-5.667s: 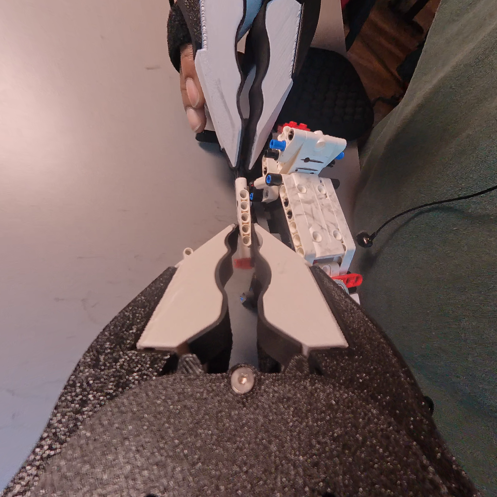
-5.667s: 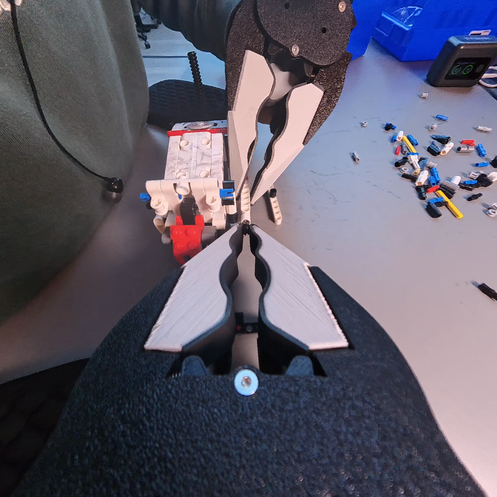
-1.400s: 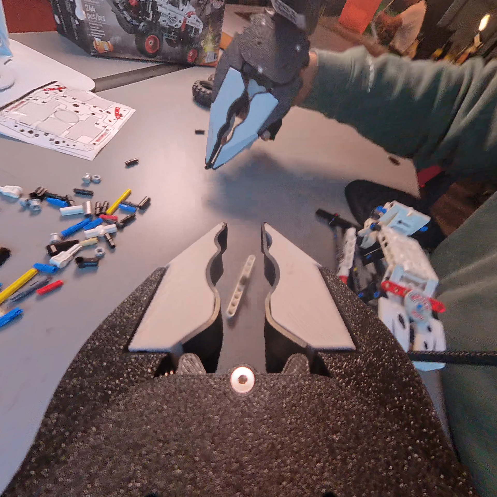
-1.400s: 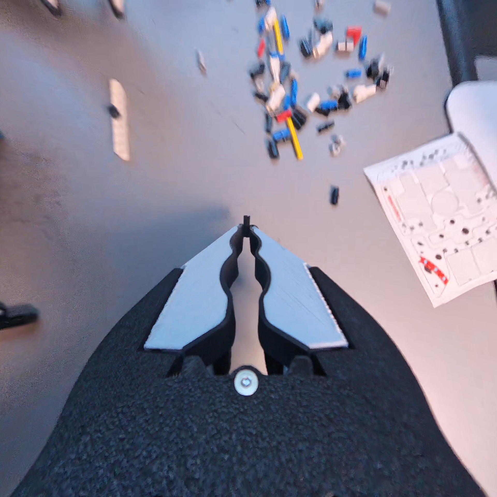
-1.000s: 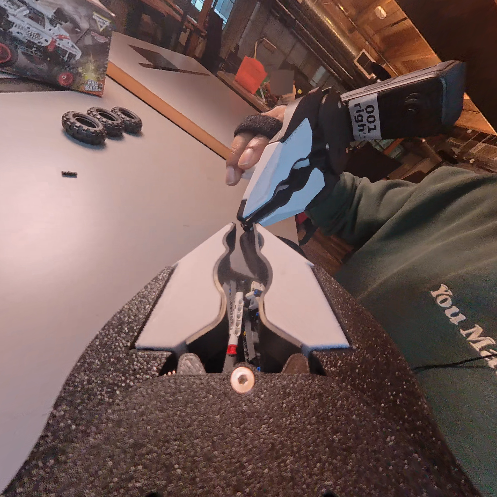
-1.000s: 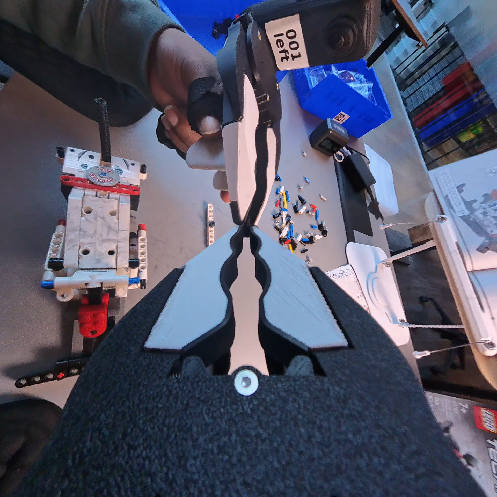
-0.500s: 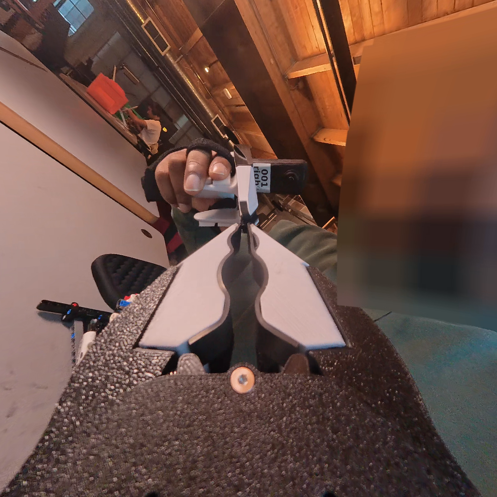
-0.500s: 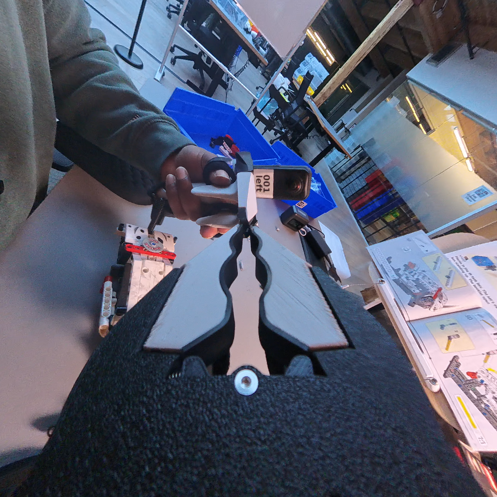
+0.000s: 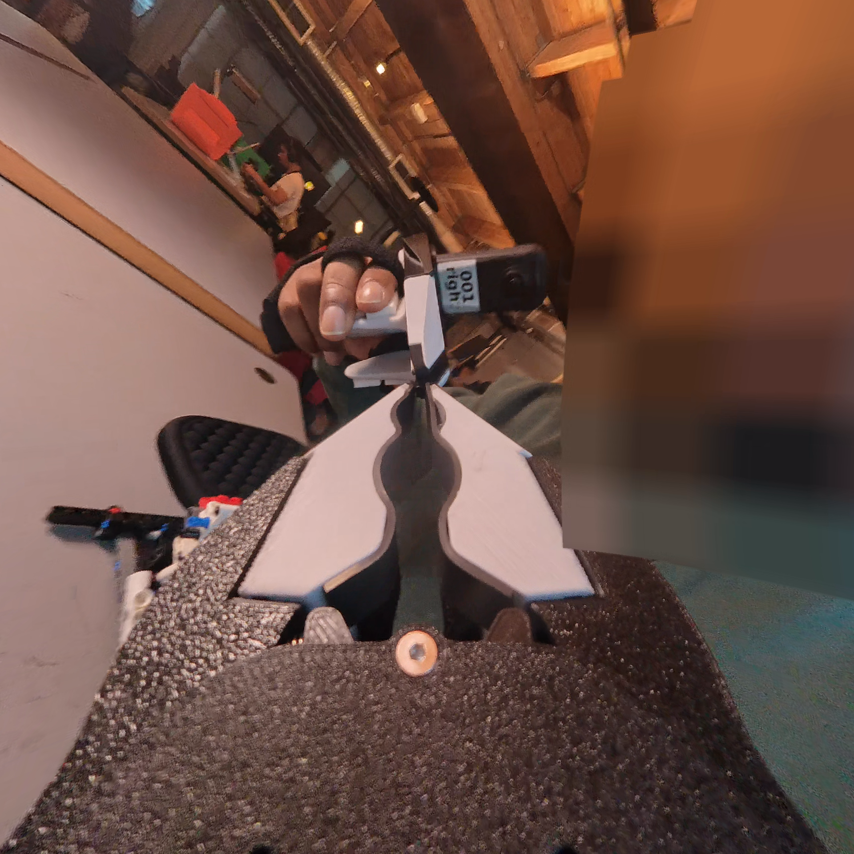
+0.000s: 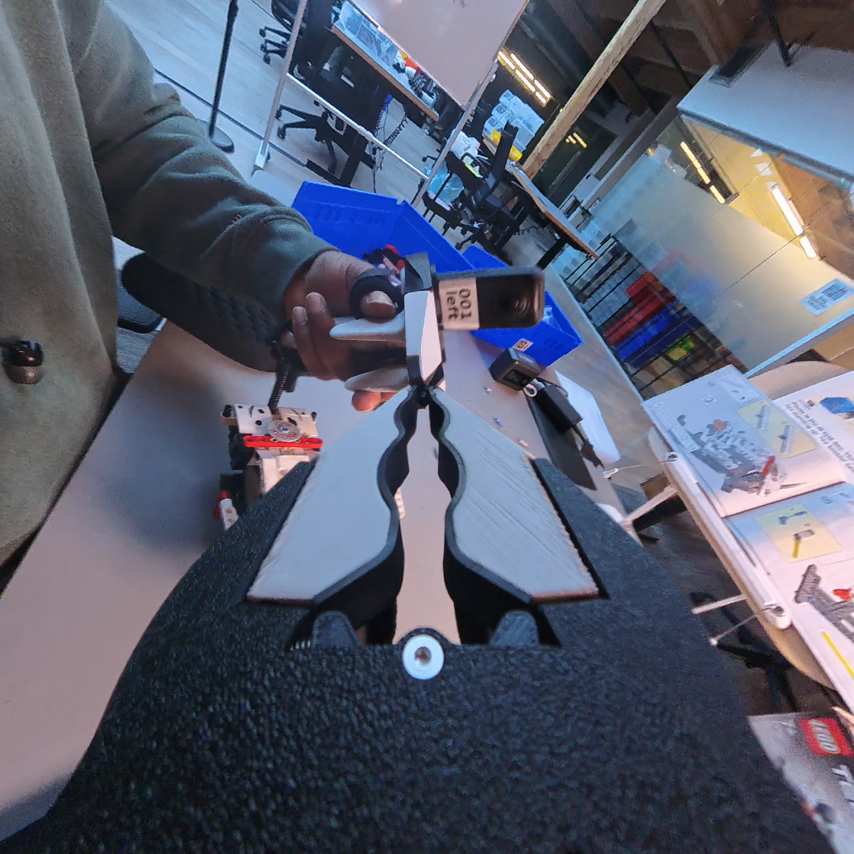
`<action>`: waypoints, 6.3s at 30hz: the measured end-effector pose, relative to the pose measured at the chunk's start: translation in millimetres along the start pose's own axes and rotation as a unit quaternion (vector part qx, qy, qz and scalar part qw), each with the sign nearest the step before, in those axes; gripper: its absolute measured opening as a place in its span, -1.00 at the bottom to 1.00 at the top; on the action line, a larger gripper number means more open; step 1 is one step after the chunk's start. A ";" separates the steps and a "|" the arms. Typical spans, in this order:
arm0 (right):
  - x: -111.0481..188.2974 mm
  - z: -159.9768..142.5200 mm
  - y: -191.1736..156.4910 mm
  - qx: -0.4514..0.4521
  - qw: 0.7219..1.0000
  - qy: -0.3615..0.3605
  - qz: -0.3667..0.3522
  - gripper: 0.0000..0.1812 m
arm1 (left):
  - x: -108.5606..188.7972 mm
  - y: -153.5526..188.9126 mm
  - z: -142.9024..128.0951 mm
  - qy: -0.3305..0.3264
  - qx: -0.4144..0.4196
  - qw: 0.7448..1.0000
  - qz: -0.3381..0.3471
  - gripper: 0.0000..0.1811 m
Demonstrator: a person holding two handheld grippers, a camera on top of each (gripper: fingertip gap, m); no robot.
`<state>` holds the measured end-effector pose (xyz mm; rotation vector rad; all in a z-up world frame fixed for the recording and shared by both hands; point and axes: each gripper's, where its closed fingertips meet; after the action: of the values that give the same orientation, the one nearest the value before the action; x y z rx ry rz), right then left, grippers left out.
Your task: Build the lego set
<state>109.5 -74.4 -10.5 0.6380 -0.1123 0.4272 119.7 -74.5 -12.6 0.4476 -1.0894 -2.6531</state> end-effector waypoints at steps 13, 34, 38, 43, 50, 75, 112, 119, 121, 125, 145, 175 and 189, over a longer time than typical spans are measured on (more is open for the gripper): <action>30.1 -124.4 -107.2 -0.183 0.963 -0.119 0.158 -0.96 | 0.1 -48.6 -132.8 -0.191 -0.264 0.819 0.472 -0.80; -6.4 -119.5 -103.7 -0.136 0.973 -0.114 0.148 -0.96 | 31.2 -115.5 -130.3 -0.291 -0.389 0.627 0.610 -0.84; -6.4 -121.2 -101.9 -0.145 0.972 -0.116 0.145 -0.96 | 29.5 -116.5 -129.6 -0.288 -0.390 0.638 0.599 -0.89; -5.6 -121.9 -102.5 -0.181 0.962 -0.109 0.171 -0.96 | 27.8 -116.2 -129.9 -0.275 -0.398 0.652 0.584 -0.91; -5.7 -123.3 -102.7 -0.204 0.952 -0.115 0.197 -0.96 | 27.4 -117.1 -129.6 -0.271 -0.389 0.656 0.587 -0.92; -18.5 -127.5 -87.4 -0.583 0.785 -0.126 0.168 -0.96 | 33.4 -121.7 -121.1 -0.297 -0.310 0.681 0.593 -0.94; -26.6 -127.8 -90.3 -0.656 0.752 -0.050 -0.048 -0.96 | 39.6 -120.8 -124.3 -0.269 -0.314 0.693 0.591 -0.93; -28.6 -128.6 -91.2 -0.674 0.736 -0.042 -0.052 -0.96 | 40.7 -121.3 -124.4 -0.289 -0.309 0.689 0.589 -0.93; -28.1 -127.4 -90.6 -0.671 0.739 -0.043 -0.047 -0.95 | 41.2 -120.7 -124.1 -0.283 -0.298 0.700 0.584 -0.92; -19.5 -115.7 -93.8 -0.600 0.797 -0.055 -0.039 -0.79 | 41.3 -121.0 -124.7 -0.289 -0.296 0.701 0.582 -0.91; -17.9 -123.8 -87.0 -0.401 0.886 -0.162 -0.168 -1.00 | 35.8 -122.8 -121.5 -0.302 -0.312 0.689 0.580 -0.91; -15.5 -136.5 -86.1 -0.042 0.952 -0.275 -0.125 -0.92 | 122.5 -39.8 -50.8 -0.086 -0.340 0.737 0.577 -0.65; -10.5 -145.6 -86.4 -0.072 0.946 -0.294 -0.114 -0.95 | 137.8 -63.5 -95.3 -0.079 -0.208 0.841 0.493 -0.45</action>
<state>132.1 -53.2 -177.3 0.6094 -0.6275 -0.0081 20.8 -136.9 -148.3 -0.3582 -0.4969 -1.8796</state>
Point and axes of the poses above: each gripper's, where its closed fingertips meet, x back along the fingers, z out of its top, y = z × x across the jaws, and after that the axes turned 3 degrees about -y, right-handed
